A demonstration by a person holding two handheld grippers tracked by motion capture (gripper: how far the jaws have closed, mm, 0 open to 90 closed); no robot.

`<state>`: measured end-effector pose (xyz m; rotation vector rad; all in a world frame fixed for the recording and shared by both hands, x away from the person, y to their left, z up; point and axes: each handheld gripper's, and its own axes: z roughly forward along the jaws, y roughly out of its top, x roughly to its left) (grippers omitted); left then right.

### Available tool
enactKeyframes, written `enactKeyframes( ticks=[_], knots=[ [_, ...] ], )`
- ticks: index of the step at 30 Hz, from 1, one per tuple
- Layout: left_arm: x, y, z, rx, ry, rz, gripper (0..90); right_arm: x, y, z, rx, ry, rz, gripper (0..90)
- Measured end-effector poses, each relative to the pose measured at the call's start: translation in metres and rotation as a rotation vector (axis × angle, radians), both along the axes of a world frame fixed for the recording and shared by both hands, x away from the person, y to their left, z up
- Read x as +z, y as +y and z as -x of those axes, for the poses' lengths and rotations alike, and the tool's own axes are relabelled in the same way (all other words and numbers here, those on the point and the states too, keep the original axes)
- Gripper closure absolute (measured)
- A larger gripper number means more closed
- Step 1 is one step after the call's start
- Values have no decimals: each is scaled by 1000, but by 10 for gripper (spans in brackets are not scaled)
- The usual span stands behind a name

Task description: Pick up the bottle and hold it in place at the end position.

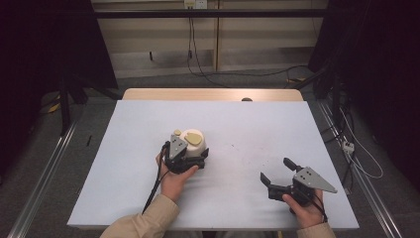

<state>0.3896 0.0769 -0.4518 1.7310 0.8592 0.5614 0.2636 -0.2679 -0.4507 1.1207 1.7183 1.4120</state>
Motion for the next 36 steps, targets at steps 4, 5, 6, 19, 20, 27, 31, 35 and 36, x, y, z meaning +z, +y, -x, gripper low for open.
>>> enactKeyframes(
  ticks=[4, 5, 6, 19, 20, 27, 31, 35, 36],
  knots=[
    [4, -1, 0, -4, 2, -2, 53, 0, 0, 0, 1, 0, 0, 34],
    [5, -1, -1, -7, 2, -1, 53, 0, 0, 0, 0, 0, 1, 34],
    [5, -1, -1, -8, 4, 2, 53, 0, 0, 0, 1, -1, 1, 34],
    [14, -7, -9, -21, 16, 9, 53, 0, -1, 0, -4, 2, -5, 34],
    [14, -7, -10, -21, 20, 8, 53, 0, -1, 0, -4, 2, -5, 34],
    [14, -13, -15, -18, 29, 10, 53, 0, -1, 0, -4, 1, -8, 34],
    [15, -15, -17, -21, 33, 12, 53, 0, -1, 0, -4, 1, -7, 34],
    [16, -18, -18, -26, 28, 5, 53, 0, -2, 0, -4, 1, -8, 34],
    [17, -19, -19, -26, 30, 9, 53, 0, -2, 0, -4, 1, -8, 34]
  ],
)
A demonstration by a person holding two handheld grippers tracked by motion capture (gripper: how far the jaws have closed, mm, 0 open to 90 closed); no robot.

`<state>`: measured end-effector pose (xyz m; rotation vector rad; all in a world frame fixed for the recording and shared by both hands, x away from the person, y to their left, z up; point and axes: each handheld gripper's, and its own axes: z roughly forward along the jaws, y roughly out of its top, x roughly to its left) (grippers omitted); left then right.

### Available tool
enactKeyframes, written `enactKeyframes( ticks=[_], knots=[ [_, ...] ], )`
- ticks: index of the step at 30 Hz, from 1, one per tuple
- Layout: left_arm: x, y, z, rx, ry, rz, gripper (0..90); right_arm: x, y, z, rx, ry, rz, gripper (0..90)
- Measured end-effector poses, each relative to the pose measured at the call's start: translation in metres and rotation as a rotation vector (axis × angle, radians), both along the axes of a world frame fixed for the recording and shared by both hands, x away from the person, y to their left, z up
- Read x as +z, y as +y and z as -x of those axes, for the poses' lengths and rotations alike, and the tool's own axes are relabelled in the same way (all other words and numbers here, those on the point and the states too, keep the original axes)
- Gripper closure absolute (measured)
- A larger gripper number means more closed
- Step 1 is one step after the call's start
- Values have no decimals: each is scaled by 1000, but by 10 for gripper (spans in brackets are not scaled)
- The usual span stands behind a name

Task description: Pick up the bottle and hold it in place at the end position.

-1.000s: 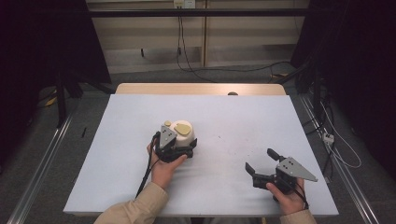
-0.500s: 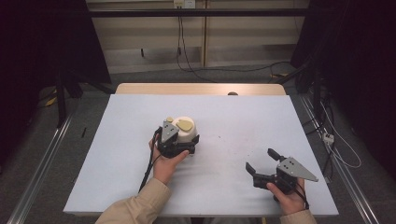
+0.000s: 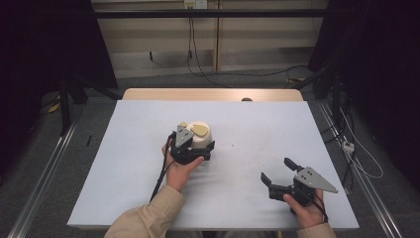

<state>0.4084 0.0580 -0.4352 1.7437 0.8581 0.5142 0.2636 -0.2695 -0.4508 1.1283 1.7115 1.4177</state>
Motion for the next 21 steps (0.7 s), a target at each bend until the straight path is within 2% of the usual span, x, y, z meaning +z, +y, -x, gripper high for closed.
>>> enactKeyframes(
  ticks=[6, 14, 21],
  knots=[
    [-1, -4, -3, -6, 4, -13, 53, 0, 0, 0, 1, -1, 0, 34],
    [-3, -6, -7, 3, 11, -3, 53, 0, 0, 0, 1, 0, -1, 34],
    [-4, -7, -9, 4, 13, -19, 53, 0, 0, 0, 3, 0, -1, 34]
  ],
)
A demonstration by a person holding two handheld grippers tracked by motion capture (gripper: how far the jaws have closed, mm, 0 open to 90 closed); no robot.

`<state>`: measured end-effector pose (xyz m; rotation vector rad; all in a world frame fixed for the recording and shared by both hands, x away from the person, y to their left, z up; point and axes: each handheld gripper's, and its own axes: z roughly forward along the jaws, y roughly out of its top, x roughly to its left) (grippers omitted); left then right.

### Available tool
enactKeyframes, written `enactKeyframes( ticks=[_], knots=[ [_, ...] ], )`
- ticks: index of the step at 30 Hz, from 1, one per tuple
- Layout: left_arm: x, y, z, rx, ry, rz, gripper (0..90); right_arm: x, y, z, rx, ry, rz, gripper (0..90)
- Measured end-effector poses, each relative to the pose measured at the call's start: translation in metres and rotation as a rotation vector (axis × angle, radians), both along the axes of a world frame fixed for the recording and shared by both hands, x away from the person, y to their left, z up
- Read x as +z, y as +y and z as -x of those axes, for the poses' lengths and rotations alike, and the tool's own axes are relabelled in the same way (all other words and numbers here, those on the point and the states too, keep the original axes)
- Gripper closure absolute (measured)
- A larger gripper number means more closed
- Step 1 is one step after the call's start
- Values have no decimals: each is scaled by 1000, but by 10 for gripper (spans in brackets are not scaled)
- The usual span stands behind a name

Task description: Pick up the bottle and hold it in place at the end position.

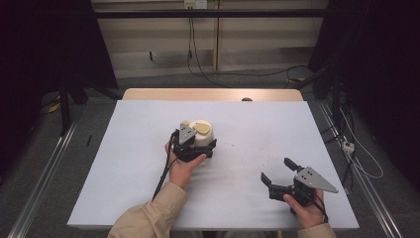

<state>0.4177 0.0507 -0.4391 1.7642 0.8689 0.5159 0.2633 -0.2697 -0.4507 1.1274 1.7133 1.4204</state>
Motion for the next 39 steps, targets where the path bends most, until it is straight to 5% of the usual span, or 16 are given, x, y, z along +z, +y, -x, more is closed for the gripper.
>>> enactKeyframes(
  ticks=[39],
  knots=[
    [5, -18, -16, 15, 8, -14, 53, 1, -2, 1, 1, -5, -7, 34]
  ],
)
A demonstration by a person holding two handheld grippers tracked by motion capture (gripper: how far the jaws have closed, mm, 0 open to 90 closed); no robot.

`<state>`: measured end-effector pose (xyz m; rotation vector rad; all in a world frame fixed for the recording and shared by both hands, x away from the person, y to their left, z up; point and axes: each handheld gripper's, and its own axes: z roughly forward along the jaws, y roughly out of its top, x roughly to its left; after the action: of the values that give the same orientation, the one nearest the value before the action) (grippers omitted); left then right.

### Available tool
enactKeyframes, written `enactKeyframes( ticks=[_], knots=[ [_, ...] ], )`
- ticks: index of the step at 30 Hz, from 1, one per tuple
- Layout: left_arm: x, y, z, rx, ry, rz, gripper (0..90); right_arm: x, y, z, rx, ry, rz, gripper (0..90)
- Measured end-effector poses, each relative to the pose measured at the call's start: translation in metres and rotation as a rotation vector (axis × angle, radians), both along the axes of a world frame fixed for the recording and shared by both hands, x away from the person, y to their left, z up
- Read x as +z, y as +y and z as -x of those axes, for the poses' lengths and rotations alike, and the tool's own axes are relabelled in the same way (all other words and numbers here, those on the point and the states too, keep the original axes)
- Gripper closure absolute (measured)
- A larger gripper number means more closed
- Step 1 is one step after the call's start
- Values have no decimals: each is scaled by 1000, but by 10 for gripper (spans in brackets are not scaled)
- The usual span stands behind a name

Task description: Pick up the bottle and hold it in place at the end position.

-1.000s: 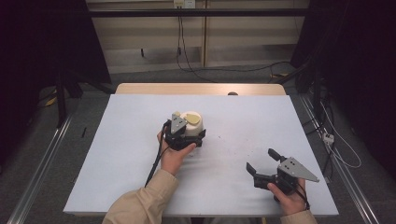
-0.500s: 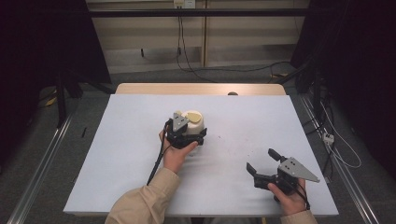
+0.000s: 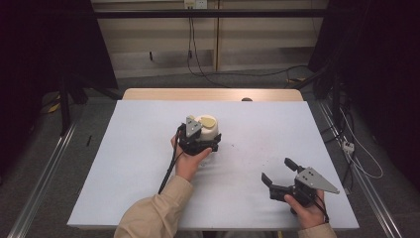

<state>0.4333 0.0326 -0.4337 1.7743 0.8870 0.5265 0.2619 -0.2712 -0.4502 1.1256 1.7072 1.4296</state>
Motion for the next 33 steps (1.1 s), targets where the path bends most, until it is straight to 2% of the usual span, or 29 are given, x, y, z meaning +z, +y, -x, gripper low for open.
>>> enactKeyframes(
  ticks=[21, 33],
  knots=[
    [-8, -6, -7, 15, 11, -21, 53, 0, -1, 0, 1, 0, -6, 34],
    [-12, -8, -10, 24, 12, -17, 53, 0, -1, 0, 1, 0, -6, 34]
  ],
)
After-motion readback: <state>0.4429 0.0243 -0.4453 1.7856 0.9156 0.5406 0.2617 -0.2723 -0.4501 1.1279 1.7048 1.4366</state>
